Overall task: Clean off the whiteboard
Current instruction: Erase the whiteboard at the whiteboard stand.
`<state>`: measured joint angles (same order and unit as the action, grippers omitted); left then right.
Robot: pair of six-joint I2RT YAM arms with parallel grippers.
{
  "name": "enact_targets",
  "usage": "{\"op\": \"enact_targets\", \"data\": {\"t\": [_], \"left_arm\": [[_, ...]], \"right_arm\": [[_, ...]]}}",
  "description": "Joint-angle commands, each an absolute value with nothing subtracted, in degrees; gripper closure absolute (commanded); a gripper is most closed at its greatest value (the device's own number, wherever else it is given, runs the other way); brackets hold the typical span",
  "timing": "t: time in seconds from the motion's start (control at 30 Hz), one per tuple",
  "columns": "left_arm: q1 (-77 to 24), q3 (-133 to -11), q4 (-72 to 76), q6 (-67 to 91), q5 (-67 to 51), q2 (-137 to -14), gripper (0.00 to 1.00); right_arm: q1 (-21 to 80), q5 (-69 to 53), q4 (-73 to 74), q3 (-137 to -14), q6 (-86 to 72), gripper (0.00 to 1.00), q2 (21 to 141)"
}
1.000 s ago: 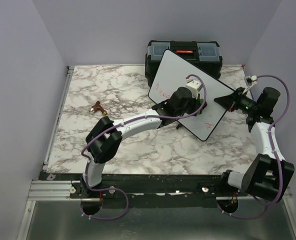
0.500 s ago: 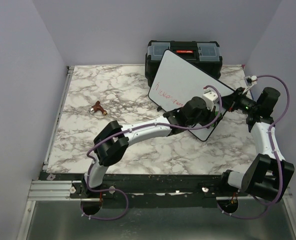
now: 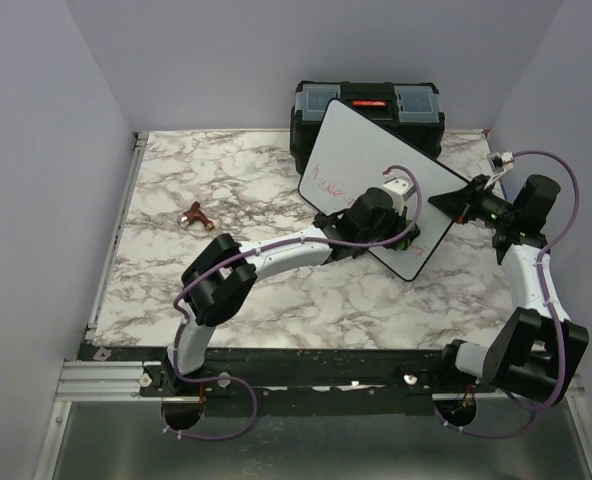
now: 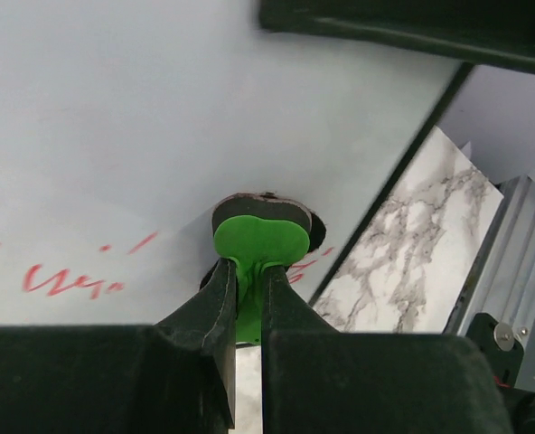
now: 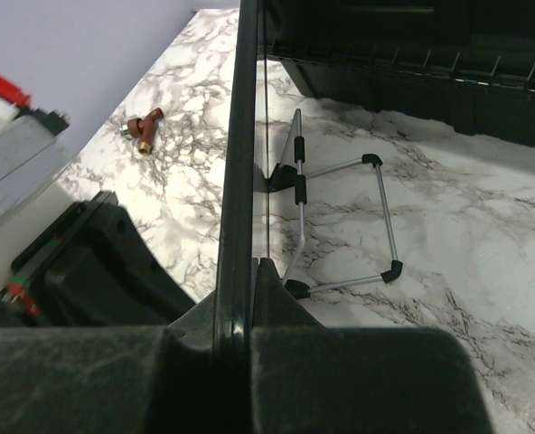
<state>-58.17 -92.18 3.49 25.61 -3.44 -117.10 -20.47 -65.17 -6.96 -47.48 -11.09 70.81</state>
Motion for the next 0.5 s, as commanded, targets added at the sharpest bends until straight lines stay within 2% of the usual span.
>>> {"op": "enact_targets", "data": {"t": [0.0, 0.2, 0.47], "left_arm": [[-52.2, -85.4, 6.3, 26.1, 0.2, -111.4, 1.00], [-50.4, -73.8, 13.7, 20.8, -6.5, -97.3, 1.00], [-44.4, -62.9, 14.7, 19.3, -11.3, -82.0, 1.00]], "right_arm": [[-20.2, -70.9, -6.3, -49.8, -11.0, 0.99, 68.6], [-20.2, -71.3, 6.4, -54.6, 1.8, 1.00, 69.3], [-20.2, -75.9, 8.3, -62.7, 0.2, 0.99, 72.3]]}}
